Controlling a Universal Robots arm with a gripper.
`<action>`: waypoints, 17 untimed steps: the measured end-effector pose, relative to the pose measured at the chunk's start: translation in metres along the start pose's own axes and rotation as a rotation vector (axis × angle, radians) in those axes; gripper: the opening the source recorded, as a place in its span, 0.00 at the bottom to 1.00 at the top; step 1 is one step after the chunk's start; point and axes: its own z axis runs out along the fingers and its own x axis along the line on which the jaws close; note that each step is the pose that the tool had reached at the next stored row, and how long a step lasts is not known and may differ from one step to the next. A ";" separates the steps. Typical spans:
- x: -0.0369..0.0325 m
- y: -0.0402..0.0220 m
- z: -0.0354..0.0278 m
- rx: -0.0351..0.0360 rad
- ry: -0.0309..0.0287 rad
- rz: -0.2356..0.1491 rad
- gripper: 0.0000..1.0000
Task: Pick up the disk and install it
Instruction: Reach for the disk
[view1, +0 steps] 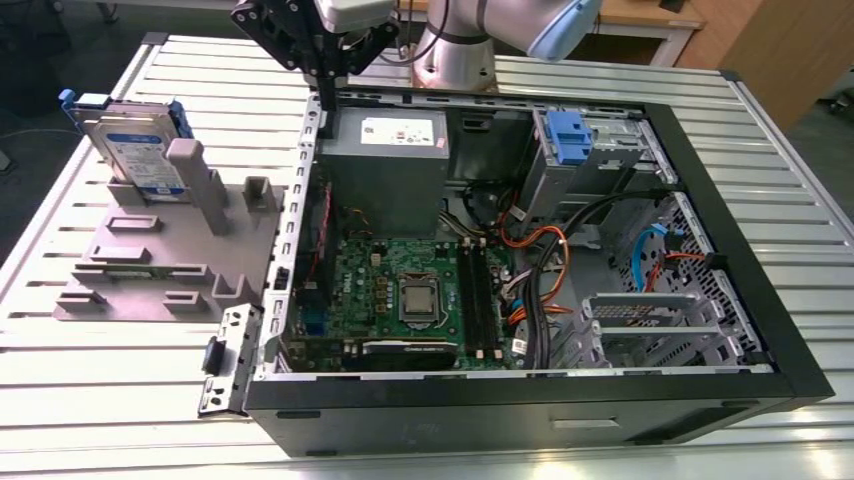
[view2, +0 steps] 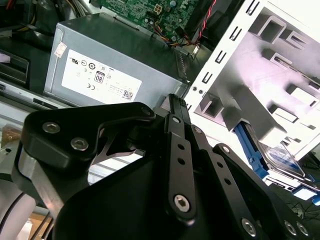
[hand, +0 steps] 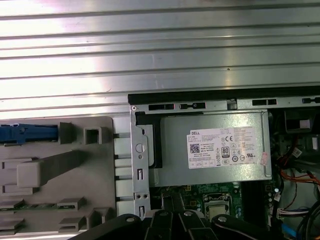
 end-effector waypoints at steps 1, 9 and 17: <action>0.0000 0.0000 0.0000 0.0001 0.0001 0.000 0.11; 0.0010 -0.0001 0.0006 0.0001 0.0002 0.000 0.11; 0.0046 -0.0003 0.0006 0.0000 0.0002 0.001 0.11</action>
